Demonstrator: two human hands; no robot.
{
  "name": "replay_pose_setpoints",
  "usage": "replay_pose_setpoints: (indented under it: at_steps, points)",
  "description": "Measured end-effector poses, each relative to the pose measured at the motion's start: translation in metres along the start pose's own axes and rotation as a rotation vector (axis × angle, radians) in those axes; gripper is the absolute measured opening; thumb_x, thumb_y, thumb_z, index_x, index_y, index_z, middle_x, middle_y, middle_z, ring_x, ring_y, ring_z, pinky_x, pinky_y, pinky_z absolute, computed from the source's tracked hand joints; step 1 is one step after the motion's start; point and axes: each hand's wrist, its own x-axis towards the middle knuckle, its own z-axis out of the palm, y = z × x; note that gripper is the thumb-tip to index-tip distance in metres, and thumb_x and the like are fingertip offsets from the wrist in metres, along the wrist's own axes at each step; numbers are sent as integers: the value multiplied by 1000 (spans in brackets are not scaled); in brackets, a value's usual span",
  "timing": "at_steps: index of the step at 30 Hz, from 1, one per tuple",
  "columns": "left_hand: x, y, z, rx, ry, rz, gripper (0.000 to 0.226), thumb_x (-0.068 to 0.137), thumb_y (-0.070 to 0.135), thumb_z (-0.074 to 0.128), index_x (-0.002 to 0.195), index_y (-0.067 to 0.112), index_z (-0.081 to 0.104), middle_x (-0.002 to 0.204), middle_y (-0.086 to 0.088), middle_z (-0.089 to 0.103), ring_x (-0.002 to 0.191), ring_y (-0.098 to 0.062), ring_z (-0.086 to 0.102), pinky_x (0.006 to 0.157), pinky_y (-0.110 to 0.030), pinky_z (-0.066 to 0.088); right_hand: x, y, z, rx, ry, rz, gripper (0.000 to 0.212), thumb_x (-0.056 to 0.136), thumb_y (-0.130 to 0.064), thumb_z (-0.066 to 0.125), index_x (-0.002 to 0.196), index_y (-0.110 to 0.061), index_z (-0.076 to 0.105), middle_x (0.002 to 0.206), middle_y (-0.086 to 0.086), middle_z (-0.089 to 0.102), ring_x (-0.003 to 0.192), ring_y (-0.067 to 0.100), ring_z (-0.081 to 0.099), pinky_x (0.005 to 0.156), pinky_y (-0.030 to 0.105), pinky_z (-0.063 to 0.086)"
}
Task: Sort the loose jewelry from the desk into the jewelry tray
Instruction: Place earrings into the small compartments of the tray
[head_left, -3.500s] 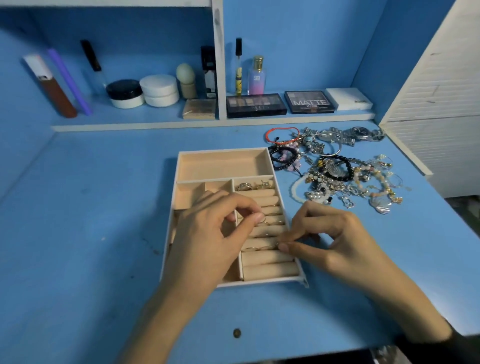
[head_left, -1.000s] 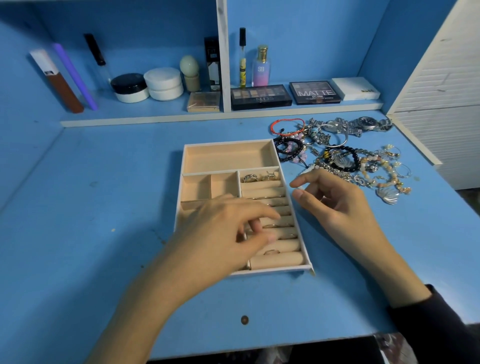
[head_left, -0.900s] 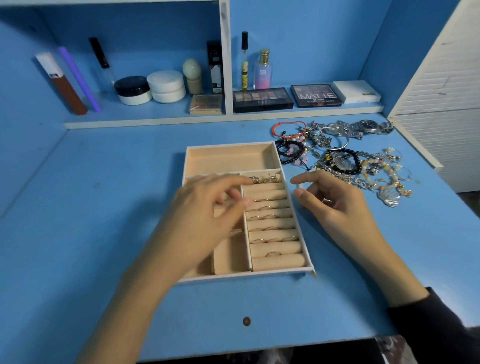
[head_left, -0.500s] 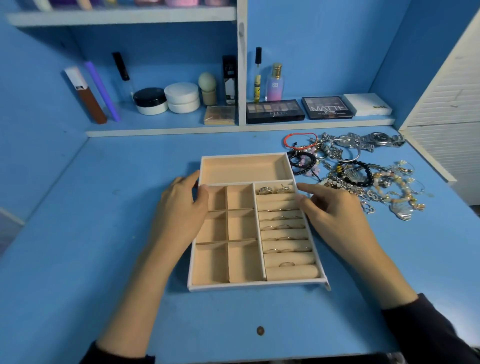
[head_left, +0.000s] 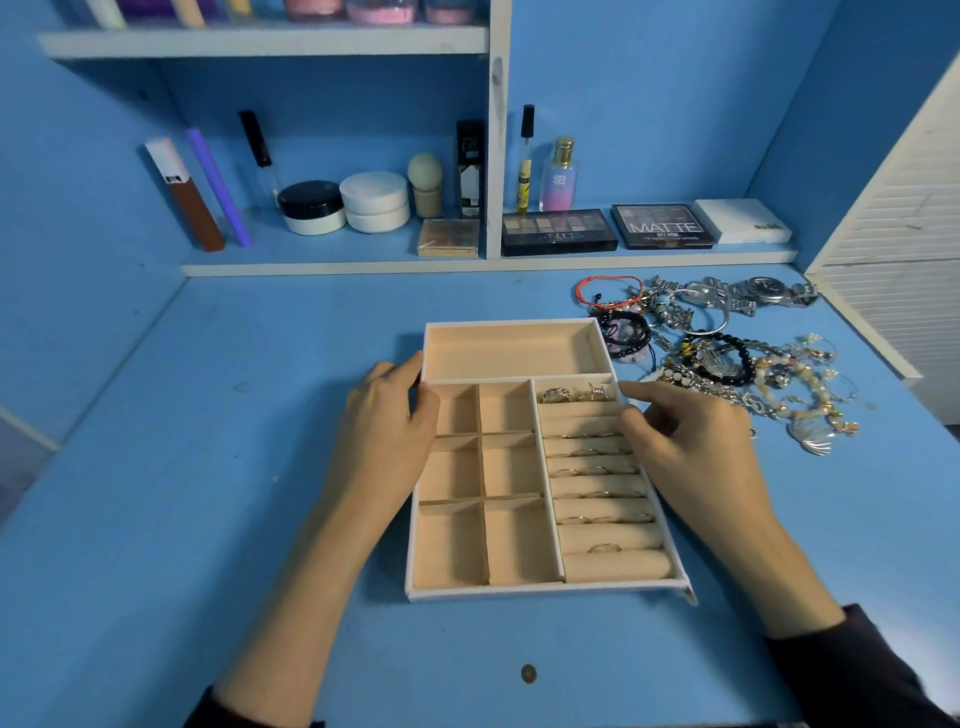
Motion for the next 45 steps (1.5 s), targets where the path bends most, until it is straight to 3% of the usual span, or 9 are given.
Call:
replay_pose_setpoints:
  at_steps: [6,8,11,17,20,24,30,38,45]
  points:
    - [2,2,-3,-22,-34,-42,31,90,17,46,118,23,58,101,-6,57,90,-26,55,72,-32,42,0,3,-3,57,-16,26,19,84,-11,58,96,-18,70,42,-1,46,41,7,40,44,13,32]
    - [2,8,-4,41,-8,-41,38,90,22,49,128,24,51,117,-6,52,102,-27,53,85,-38,44,2,7,-9,92,15,18,16,86,-14,58,95,-20,70,46,5,51,41,9,42,44,15,32]
    - [2,29,-4,82,27,68,39,90,26,50,129,26,49,124,-1,49,113,-23,45,93,-35,36,8,18,-24,145,106,29,17,88,-15,57,88,-28,68,61,19,60,56,32,53,51,34,40]
    - [2,86,22,49,-156,372,29,91,28,50,119,30,57,120,8,53,109,-9,36,87,-18,26,14,47,-65,-37,149,85,18,83,-8,60,83,-22,71,64,3,62,54,19,46,51,17,33]
    - [3,107,42,56,-278,448,29,92,29,50,121,30,56,123,7,52,107,-5,32,90,-21,26,13,61,-85,-181,102,116,18,79,-7,62,87,-20,72,72,0,59,63,15,51,62,28,33]
    - [3,131,64,99,-413,495,29,93,27,50,121,27,56,125,1,52,122,-20,36,104,-34,26,10,74,-109,-302,32,143,20,78,-6,63,91,-20,68,85,6,57,77,24,50,67,30,32]
    - [0,153,90,131,-485,551,30,90,25,54,120,28,56,119,1,56,115,-20,43,93,-35,39,5,81,-119,-329,-167,174,25,78,-17,66,102,-22,63,91,5,53,83,19,51,72,25,33]
    - [2,165,99,130,-479,578,30,88,25,56,118,29,58,117,1,58,115,-20,43,93,-35,38,5,85,-109,-386,-70,131,31,73,-37,73,97,-20,61,85,1,49,78,18,47,72,34,43]
    - [4,161,102,121,-467,572,28,89,25,57,117,30,59,113,2,59,113,-19,45,92,-35,41,0,87,-99,-306,42,104,6,76,-27,72,80,-24,69,80,-4,52,73,16,54,70,37,48]
